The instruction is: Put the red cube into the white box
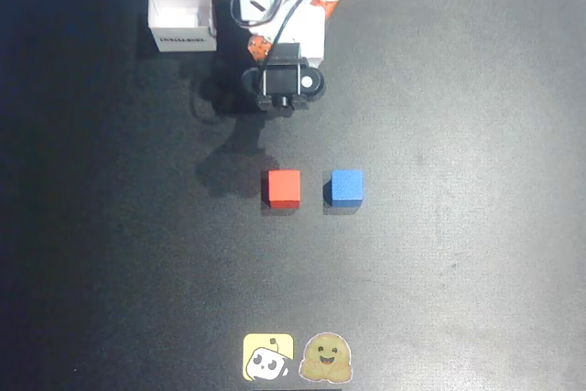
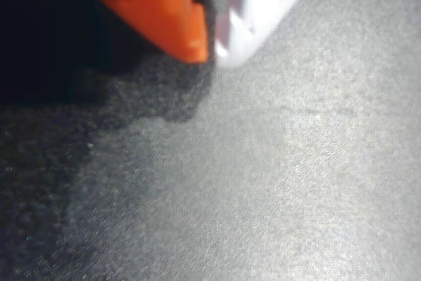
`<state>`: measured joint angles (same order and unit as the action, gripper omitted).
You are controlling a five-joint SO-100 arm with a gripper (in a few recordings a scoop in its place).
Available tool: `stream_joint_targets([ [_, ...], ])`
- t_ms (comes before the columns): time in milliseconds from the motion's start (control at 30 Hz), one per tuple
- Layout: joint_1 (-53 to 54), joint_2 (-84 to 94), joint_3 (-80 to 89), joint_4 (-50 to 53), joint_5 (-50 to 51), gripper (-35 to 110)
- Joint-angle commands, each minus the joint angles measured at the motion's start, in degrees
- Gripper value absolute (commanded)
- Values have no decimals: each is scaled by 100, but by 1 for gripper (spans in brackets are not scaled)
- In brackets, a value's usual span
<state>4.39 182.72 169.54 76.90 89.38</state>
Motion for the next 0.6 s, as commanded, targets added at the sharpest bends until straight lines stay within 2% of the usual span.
stream_joint_targets([
  [0, 88, 35, -26, 26, 53, 0],
  [567, 88, 35, -26, 26, 9, 0],
])
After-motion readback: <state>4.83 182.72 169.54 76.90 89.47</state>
